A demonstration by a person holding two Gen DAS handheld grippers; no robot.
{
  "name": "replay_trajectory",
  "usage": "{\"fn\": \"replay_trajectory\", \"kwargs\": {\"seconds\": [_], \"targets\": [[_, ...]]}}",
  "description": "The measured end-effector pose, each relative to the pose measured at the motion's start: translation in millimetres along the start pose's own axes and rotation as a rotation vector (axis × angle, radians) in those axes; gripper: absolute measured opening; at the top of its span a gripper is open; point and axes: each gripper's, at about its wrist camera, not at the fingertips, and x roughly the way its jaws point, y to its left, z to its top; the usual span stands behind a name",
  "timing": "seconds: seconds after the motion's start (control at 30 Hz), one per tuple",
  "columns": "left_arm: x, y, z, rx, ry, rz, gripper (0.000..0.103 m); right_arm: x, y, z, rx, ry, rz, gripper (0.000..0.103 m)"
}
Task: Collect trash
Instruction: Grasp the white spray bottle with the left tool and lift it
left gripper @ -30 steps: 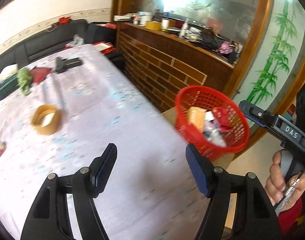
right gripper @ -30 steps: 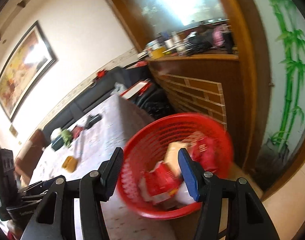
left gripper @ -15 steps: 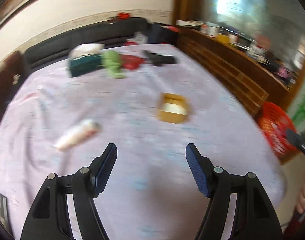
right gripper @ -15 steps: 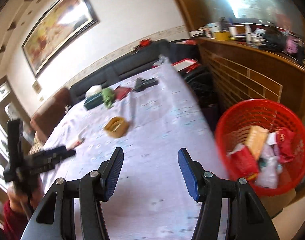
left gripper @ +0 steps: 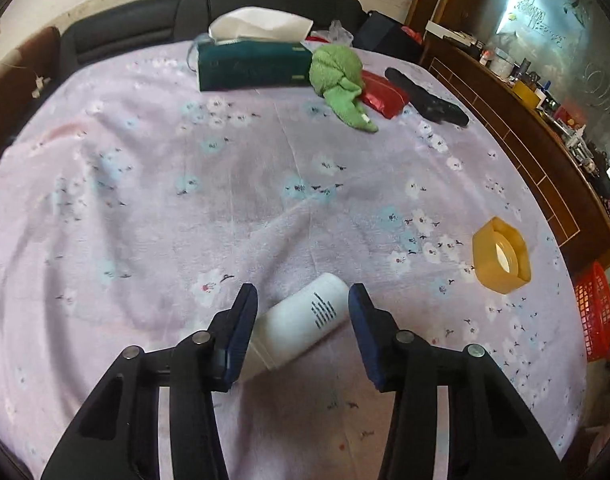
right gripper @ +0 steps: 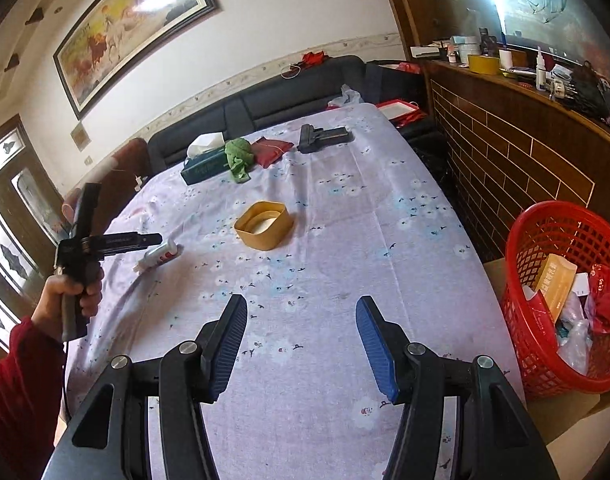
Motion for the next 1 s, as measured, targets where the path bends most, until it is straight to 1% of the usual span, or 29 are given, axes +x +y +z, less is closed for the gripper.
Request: {"fn": "replay_trajectory", "kwargs": {"seconds": [0.13, 0.23, 0.27, 0.3, 0.33, 0.37, 0.4, 0.53, 0.63, 0.7, 0.77, 0.8, 0.83, 0.87, 0.93, 1.0], "targets": [[2, -4, -4, 0.03, 0.003, 0.004, 0.045, 4, -3, 2, 0.008, 0.008, -0.011, 0.061], [10, -10, -10, 0.055, 0.027, 0.002, 0.045, 9, -4, 4, 0.013, 0.019, -0.011, 0.061], [13, -13, -11, 0.066, 0.027, 0.024, 0.045, 11, -4, 5, 0.014, 0.023, -0.008, 0.061], [17, -14, -12, 0.075, 0.023, 0.053, 0.043, 13, -3, 6, 0.014, 0.026, -0.006, 0.061], [17, -15, -12, 0.075, 0.008, 0.065, 0.04, 15, -2, 8, 0.014, 0.027, -0.005, 0.061], [17, -16, -11, 0.062, 0.002, 0.077, 0.037, 16, -1, 9, 0.012, 0.028, -0.004, 0.061], [17, -15, -11, 0.048, 0.003, 0.086, 0.033, 17, 2, 10, 0.009, 0.027, -0.002, 0.061], [10, -16, -17, -0.005, -0.008, 0.124, 0.03, 20, 11, 16, -0.009, 0.03, -0.004, 0.061], [-7, -23, -28, -0.036, -0.047, 0.12, 0.03, 30, 16, 25, -0.002, 0.053, 0.003, 0.061], [-25, -34, -40, -0.051, -0.089, 0.105, 0.029, 46, 18, 35, 0.027, 0.093, 0.001, 0.061], [-39, -46, -50, -0.053, -0.123, 0.104, 0.029, 64, 19, 44, 0.05, 0.123, -0.024, 0.057], [-46, -53, -55, -0.056, -0.147, 0.094, 0.029, 73, 19, 48, 0.056, 0.134, -0.028, 0.048], [-50, -57, -59, -0.059, -0.167, 0.089, 0.029, 86, 20, 54, 0.069, 0.155, -0.033, 0.043], [-53, -62, -63, -0.057, -0.185, 0.088, 0.029, 101, 20, 59, 0.093, 0.176, -0.039, 0.042], [-56, -70, -68, -0.049, -0.216, 0.092, 0.029, 121, 19, 67, 0.122, 0.189, -0.039, 0.042], [-54, -74, -70, -0.039, -0.242, 0.105, 0.029, 145, 21, 74, 0.142, 0.205, -0.068, 0.042]]}}
